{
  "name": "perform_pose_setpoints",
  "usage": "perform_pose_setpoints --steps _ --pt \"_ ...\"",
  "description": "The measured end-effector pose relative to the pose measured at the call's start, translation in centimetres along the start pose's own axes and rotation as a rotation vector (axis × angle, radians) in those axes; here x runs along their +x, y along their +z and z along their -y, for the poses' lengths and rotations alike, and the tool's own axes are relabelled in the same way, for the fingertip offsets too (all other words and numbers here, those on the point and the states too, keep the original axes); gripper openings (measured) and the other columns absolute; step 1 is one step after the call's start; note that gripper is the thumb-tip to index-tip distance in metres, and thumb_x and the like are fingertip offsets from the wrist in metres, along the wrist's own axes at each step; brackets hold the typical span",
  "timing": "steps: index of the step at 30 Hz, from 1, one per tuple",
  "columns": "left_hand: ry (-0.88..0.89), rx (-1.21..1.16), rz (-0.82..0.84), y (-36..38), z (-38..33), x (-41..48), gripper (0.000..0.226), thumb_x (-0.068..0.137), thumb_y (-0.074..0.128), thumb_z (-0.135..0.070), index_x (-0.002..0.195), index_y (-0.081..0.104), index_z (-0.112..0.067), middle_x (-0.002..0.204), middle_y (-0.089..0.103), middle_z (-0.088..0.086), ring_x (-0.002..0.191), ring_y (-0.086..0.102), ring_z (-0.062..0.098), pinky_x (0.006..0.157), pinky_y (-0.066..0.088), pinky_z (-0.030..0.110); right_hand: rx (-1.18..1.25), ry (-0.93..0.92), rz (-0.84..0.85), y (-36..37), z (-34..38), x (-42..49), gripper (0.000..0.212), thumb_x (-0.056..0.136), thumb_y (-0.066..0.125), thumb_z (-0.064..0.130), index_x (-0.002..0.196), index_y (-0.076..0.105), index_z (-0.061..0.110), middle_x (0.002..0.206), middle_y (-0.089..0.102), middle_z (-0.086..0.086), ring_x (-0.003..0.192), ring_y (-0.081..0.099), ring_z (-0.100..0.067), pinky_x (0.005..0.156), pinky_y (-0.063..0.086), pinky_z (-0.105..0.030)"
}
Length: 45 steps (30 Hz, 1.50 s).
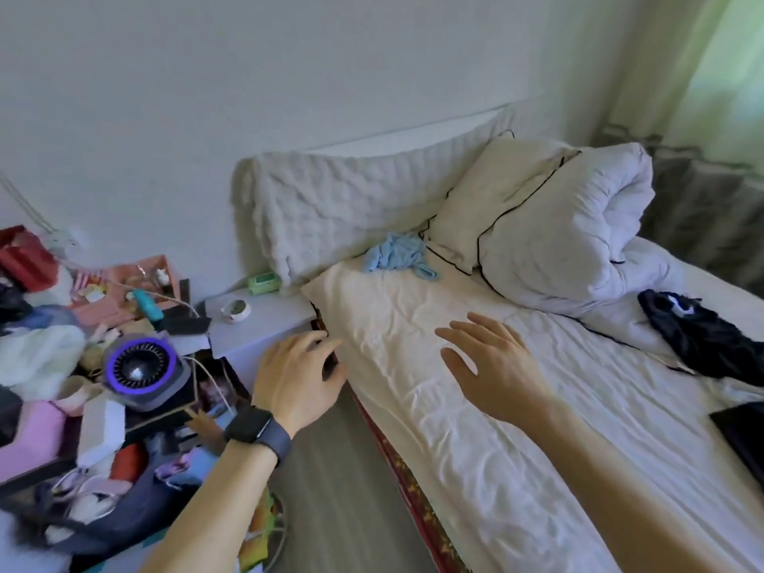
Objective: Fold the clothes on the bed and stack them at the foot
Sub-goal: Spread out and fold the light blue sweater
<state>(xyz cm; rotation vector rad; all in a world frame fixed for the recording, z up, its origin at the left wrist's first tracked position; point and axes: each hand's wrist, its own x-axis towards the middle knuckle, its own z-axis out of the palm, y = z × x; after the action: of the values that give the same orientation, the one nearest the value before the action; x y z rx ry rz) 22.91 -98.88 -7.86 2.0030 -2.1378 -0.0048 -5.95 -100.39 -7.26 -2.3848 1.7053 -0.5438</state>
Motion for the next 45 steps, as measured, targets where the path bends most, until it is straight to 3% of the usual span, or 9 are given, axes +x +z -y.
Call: perform_pose_setpoints --steps 4,9,16,24,32,38,42,45 --pt "0.132 -0.029 0.086 2.9 1.7 10.9 0.043 0.098 0.050 -0.049 0.139 0.057 -0.037 0.144 0.055 -0.009 0.131 0.050 0.017 0.107 0.040 0.037 -0.013 0.114 -0.073 1.2 -1.9 6.5 0.040 0.104 0.048 0.043 0.141 0.060 0.032 0.144 0.060 0.008 0.147 0.039 -0.021 0.119 0.032 -0.045" --pt "0.238 -0.083 0.157 7.4 3.1 23.8 0.040 0.098 0.052 -0.044 0.137 0.058 -0.037 0.144 0.053 -0.010 0.130 0.050 0.015 0.104 0.042 0.037 0.041 0.226 -0.164 5.0 -4.9 14.8 0.036 0.102 0.053 0.038 0.134 0.066 0.028 0.129 0.069 0.008 0.135 0.052 -0.026 0.104 0.049 -0.047" --pt "0.216 -0.127 0.297 13.2 7.6 37.8 0.037 0.098 0.051 -0.042 0.135 0.057 -0.040 0.137 0.055 -0.016 0.125 0.050 0.014 0.098 0.044 0.033 0.129 0.319 -0.152 11.4 -8.1 28.4 0.030 0.099 0.064 0.024 0.128 0.070 0.021 0.119 0.073 0.004 0.122 0.060 -0.031 0.093 0.052 -0.045" --pt "0.231 -0.112 0.539 21.7 13.5 50.5 0.037 0.099 0.050 -0.042 0.136 0.055 -0.039 0.139 0.055 -0.013 0.125 0.052 0.015 0.099 0.046 0.035 0.162 0.546 -0.043 19.3 -10.4 39.5 0.030 0.101 0.061 0.027 0.129 0.070 0.023 0.120 0.072 0.004 0.121 0.059 -0.030 0.095 0.050 -0.045" --pt "0.493 0.017 0.888 33.8 16.6 66.2 0.038 0.100 0.044 -0.042 0.137 0.051 -0.039 0.141 0.052 -0.010 0.127 0.049 0.018 0.099 0.043 0.035 0.176 0.920 0.336 30.1 -12.5 49.0 0.039 0.107 0.041 0.043 0.142 0.056 0.036 0.139 0.061 0.012 0.132 0.051 -0.021 0.102 0.045 -0.036" --pt "0.798 0.095 0.787 41.5 15.5 77.5 0.042 0.097 0.048 -0.031 0.139 0.053 -0.030 0.149 0.042 0.001 0.143 0.029 0.023 0.110 0.029 0.039 0.262 1.069 0.383 36.7 -17.6 58.2 0.036 0.106 0.044 0.038 0.139 0.058 0.031 0.128 0.068 0.001 0.122 0.057 -0.027 0.096 0.044 -0.036" --pt "0.777 0.118 0.630 46.4 14.2 84.4 0.051 0.095 0.052 -0.038 0.145 0.043 -0.030 0.164 0.019 0.007 0.152 0.008 0.032 0.117 0.018 0.055 0.323 1.119 0.300 41.6 -23.8 65.7 0.036 0.104 0.051 0.032 0.136 0.062 0.021 0.125 0.068 -0.010 0.118 0.061 -0.031 0.098 0.049 -0.039" --pt "0.672 0.058 0.581 49.8 14.7 87.1 0.067 0.089 0.061 -0.051 0.148 0.035 -0.032 0.164 0.011 0.010 0.149 0.015 0.042 0.111 0.027 0.062 0.405 1.200 0.205 45.0 -27.7 70.7 0.050 0.102 0.053 0.042 0.148 0.049 0.024 0.141 0.057 -0.012 0.128 0.054 -0.032 0.103 0.046 -0.039"
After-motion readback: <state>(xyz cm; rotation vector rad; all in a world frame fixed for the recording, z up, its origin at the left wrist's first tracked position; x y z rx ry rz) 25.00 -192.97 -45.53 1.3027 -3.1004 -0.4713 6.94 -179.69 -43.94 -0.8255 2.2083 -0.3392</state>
